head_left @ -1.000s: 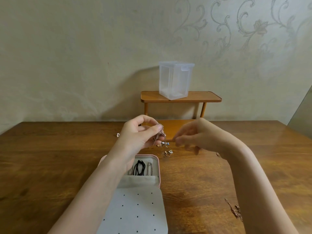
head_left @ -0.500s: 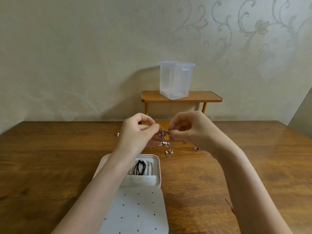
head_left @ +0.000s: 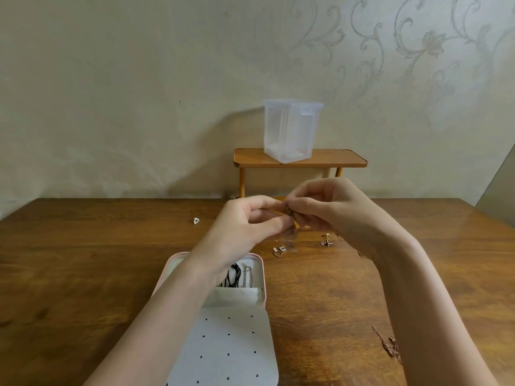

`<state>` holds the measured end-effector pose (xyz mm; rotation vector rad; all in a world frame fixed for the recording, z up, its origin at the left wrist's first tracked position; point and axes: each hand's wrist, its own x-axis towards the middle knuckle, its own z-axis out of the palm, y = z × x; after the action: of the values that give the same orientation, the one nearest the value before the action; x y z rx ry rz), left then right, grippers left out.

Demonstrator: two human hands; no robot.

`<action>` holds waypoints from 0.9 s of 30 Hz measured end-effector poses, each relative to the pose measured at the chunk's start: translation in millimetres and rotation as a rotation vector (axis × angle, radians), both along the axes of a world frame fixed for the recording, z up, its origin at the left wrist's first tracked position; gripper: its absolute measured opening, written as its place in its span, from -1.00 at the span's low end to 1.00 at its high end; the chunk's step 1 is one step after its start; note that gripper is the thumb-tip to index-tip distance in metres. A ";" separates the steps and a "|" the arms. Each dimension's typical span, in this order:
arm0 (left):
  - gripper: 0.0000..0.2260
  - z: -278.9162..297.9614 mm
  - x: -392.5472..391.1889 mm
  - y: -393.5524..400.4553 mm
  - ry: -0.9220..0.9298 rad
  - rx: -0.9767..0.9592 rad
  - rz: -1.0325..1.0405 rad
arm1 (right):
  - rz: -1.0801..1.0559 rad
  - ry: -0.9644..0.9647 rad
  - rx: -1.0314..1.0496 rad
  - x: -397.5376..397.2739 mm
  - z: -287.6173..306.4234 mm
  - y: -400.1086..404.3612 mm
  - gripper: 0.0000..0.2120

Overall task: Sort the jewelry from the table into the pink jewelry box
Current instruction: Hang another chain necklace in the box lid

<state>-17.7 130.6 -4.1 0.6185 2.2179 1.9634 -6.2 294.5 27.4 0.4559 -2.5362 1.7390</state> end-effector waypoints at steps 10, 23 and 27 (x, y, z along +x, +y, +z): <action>-0.88 4.5 -4.5 -5.9 -0.079 0.256 0.112 | 0.038 0.022 0.063 2.7 2.9 5.5 -0.95; -0.94 3.1 -4.3 -2.9 0.053 0.189 0.171 | 0.065 -0.043 0.111 4.8 3.3 1.7 -0.94; -0.90 3.4 -5.7 -4.2 -0.019 0.261 0.122 | 0.052 0.002 0.088 2.7 2.1 -1.9 -0.95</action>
<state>-23.4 126.4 -0.7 0.5000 2.0501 2.3319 -3.5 292.6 29.4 0.5321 -2.6310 1.6468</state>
